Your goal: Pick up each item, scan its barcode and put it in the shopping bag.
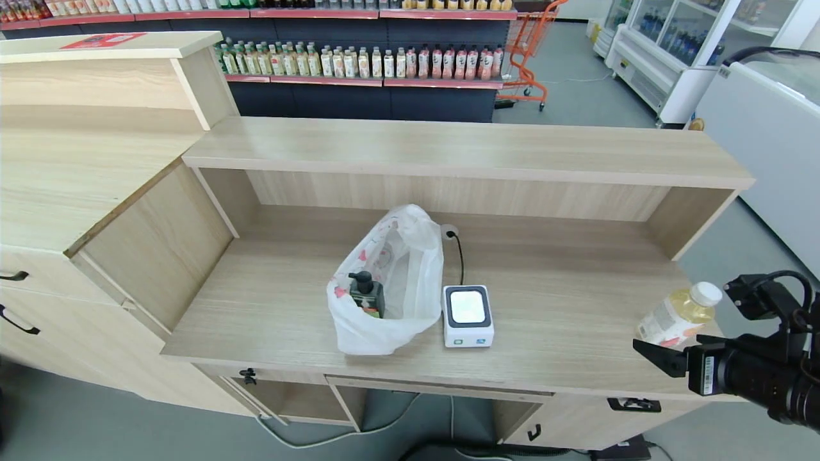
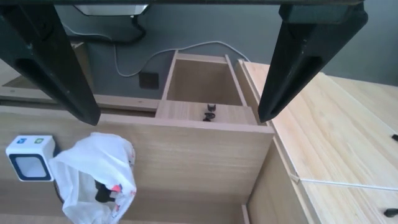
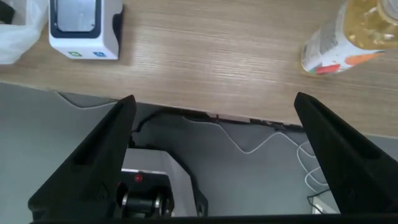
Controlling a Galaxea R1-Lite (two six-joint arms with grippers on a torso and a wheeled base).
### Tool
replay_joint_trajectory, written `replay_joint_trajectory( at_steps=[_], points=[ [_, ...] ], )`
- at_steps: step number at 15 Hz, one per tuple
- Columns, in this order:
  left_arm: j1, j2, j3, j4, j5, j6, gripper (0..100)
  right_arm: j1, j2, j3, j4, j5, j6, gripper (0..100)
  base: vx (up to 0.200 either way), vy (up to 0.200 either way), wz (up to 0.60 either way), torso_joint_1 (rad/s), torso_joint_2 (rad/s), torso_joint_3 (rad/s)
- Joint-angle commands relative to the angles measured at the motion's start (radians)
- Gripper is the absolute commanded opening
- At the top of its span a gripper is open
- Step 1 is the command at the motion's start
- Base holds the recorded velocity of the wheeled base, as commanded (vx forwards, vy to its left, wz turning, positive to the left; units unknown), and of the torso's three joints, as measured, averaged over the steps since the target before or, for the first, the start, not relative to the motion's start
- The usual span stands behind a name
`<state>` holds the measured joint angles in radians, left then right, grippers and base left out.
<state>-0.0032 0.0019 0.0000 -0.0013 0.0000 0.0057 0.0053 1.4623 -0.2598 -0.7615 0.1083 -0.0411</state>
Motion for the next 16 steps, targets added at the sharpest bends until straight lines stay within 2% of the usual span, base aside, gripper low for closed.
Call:
replay_joint_trajectory(
  at_steps=[1,2,4,10,16],
  points=[
    [0.0,0.0,0.0,0.0,0.0,-0.003,100,-0.018,0.027,-0.009,0.001,0.001,0.0,100,-0.2,-0.2,0.0,0.002,0.01,0.002],
    [0.0,0.0,0.0,0.0,0.0,-0.003,100,-0.022,0.032,-0.013,0.001,0.001,0.0,100,0.0,0.0,0.0,0.0,0.0,0.0],
    [0.0,0.0,0.0,0.0,-0.002,0.0,100,-0.033,0.041,-0.015,-0.009,0.001,0.0,100,0.0,-0.2,0.0,-0.005,-0.01,0.007],
    [0.0,0.0,0.0,0.0,-0.002,0.002,100,-0.091,0.194,-0.013,-0.199,-0.002,-0.011,100,0.0,-0.2,0.0,0.01,0.0,0.003],
    [0.002,0.0,0.0,0.0,-0.002,0.005,100,-0.062,0.302,-0.061,-0.214,0.007,-0.039,100,0.0,-0.2,0.0,0.002,0.0,0.002]
  ],
)
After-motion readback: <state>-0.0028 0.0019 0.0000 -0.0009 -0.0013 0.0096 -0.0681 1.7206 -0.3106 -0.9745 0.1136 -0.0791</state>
